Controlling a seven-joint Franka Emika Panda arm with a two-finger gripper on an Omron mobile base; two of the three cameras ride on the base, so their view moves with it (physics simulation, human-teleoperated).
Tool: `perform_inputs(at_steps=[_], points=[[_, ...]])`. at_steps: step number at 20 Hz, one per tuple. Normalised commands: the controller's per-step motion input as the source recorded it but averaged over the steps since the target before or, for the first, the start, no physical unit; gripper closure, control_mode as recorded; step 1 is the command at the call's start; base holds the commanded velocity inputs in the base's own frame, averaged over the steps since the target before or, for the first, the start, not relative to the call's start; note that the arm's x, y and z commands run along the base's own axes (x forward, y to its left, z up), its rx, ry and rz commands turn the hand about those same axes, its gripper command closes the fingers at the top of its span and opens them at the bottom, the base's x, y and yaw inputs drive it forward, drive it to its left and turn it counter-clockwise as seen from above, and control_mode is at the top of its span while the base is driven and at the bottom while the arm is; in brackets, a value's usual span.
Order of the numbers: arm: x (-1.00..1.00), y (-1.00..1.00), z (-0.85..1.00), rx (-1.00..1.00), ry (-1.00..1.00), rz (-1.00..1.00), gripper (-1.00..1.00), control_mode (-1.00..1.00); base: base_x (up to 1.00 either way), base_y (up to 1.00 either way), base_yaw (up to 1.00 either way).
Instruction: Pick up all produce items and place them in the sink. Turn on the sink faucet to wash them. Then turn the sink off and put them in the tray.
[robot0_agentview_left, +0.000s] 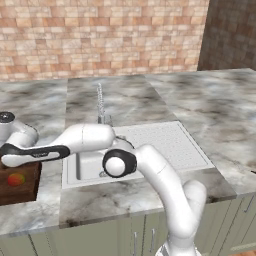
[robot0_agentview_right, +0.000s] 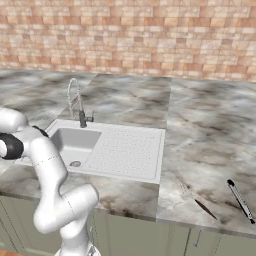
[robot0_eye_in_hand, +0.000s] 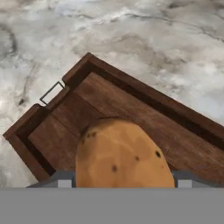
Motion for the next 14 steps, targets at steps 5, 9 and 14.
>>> perform_inputs(at_steps=[5, 9, 14], points=[[-0.24, 0.18, -0.45, -0.21, 0.03, 0.24, 1.00, -1.00, 0.00, 0.00, 0.00], [-0.03, 0.12, -0.45, -0.16, 0.04, 0.24, 1.00, -1.00, 0.00, 0.00, 0.00], [0.00, 0.12, -0.36, -0.11, 0.03, 0.25, 1.00, -1.00, 0.00, 0.00, 0.00]])
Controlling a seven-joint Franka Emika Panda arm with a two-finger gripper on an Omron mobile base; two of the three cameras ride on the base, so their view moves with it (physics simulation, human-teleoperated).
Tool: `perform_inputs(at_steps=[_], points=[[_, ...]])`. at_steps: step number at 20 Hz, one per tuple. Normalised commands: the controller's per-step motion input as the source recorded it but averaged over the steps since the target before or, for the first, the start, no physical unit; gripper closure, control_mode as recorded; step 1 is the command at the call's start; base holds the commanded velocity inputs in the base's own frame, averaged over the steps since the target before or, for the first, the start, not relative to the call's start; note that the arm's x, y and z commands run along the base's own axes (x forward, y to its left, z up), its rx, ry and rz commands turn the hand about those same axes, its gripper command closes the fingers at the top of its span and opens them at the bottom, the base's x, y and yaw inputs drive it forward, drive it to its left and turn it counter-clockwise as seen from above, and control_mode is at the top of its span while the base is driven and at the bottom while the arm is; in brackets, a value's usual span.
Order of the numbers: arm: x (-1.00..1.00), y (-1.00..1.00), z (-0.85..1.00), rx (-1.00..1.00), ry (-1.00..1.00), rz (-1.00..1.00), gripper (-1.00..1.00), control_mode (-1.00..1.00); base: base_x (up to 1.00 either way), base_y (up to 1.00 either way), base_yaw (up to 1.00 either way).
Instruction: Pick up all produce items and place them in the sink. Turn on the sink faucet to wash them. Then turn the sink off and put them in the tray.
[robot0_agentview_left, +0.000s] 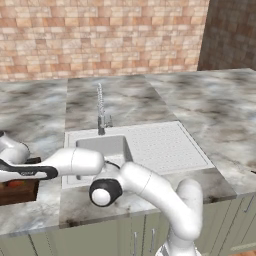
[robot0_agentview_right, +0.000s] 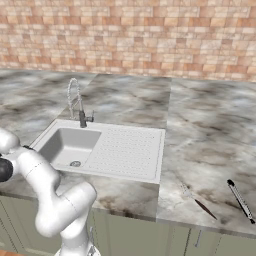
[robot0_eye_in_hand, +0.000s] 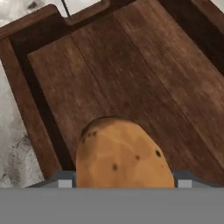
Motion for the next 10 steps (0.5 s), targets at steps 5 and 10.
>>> perform_inputs(at_steps=[5, 10], points=[[0.00, 0.15, -0.21, -0.04, 0.00, 0.20, 1.00, -1.00, 0.00, 0.00, 0.00], [0.02, 0.24, -0.11, -0.02, 0.00, 0.17, -1.00, -1.00, 0.00, 0.00, 0.00]])
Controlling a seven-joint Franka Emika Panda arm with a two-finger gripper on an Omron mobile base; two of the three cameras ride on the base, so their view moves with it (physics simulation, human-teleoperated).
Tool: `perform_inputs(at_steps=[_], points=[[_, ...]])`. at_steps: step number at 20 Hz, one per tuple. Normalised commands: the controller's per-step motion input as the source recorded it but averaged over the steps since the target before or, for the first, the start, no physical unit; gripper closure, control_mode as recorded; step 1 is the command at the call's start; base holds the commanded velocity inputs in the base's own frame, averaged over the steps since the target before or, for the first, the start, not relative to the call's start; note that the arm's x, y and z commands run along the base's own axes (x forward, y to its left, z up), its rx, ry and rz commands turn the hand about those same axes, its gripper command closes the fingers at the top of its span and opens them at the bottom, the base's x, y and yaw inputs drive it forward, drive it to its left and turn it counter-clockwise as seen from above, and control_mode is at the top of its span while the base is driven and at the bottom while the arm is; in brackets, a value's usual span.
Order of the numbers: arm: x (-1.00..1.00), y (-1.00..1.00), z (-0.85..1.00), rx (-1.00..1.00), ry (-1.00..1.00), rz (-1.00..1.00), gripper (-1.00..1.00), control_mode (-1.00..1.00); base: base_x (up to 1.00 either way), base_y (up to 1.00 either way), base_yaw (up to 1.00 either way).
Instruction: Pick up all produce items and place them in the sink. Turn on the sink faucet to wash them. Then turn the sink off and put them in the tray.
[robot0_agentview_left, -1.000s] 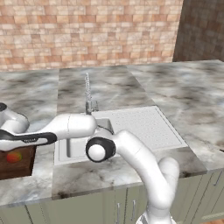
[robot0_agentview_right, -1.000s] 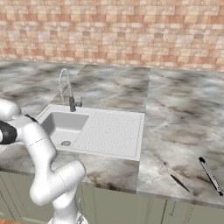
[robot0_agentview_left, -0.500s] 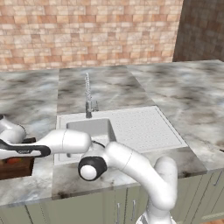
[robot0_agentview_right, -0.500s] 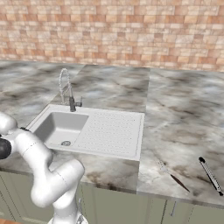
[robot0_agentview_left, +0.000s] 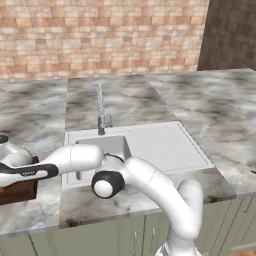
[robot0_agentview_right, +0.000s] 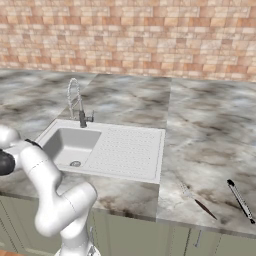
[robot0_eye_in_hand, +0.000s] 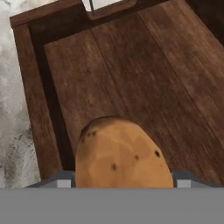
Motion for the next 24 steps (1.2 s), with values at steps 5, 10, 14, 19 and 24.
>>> perform_inputs(at_steps=[5, 10, 14, 19, 24], points=[[0.02, 0.08, 0.26, -0.06, -0.01, 0.11, -1.00, -1.00, 0.00, 0.00, 0.00], [0.00, 0.14, 0.74, -0.15, -0.04, 0.06, -1.00, -1.00, 0.00, 0.00, 0.00], [0.00, 0.11, 0.71, -0.15, -0.02, 0.05, -1.00, -1.00, 0.00, 0.00, 0.00], [0.00, 0.07, 0.43, -0.13, 0.00, 0.05, -1.00, -1.00, 0.00, 0.00, 0.00], [-0.02, 0.00, 0.63, -0.10, 0.00, 0.04, -1.00, -1.00, 0.00, 0.00, 0.00]])
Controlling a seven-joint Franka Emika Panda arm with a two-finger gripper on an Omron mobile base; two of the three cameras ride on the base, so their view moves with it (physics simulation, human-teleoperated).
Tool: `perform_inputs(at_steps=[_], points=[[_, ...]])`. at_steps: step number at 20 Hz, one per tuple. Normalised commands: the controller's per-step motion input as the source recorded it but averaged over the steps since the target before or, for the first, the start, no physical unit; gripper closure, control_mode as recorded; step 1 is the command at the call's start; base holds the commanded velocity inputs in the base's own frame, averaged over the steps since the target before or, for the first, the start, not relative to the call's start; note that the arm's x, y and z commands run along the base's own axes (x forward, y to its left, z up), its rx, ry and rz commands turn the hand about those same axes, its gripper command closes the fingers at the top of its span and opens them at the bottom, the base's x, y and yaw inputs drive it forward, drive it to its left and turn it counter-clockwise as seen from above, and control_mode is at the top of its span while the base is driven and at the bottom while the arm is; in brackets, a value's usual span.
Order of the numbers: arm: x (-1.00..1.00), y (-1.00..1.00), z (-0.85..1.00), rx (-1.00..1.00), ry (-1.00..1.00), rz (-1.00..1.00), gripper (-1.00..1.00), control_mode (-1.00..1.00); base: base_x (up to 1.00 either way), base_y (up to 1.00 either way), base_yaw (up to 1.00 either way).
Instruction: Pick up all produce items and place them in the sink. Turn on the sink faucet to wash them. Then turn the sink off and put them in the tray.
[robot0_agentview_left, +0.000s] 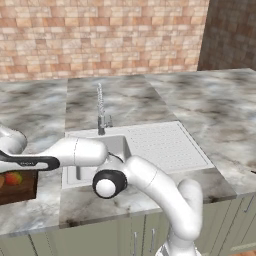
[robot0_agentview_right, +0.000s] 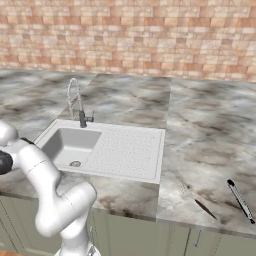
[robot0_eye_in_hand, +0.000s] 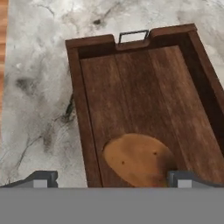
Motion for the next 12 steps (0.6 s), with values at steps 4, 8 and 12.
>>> perform_inputs(at_steps=[4, 8, 12], points=[[-0.08, 0.00, 0.78, -0.09, 0.00, 0.03, -1.00, -1.00, 0.00, 0.00, 0.00], [-0.18, 0.00, 0.74, -0.08, 0.00, 0.02, -1.00, -1.00, 0.00, 0.00, 0.00], [-0.13, -0.07, 0.47, -0.11, 0.00, 0.02, -1.00, -1.00, 0.00, 0.00, 0.00]])
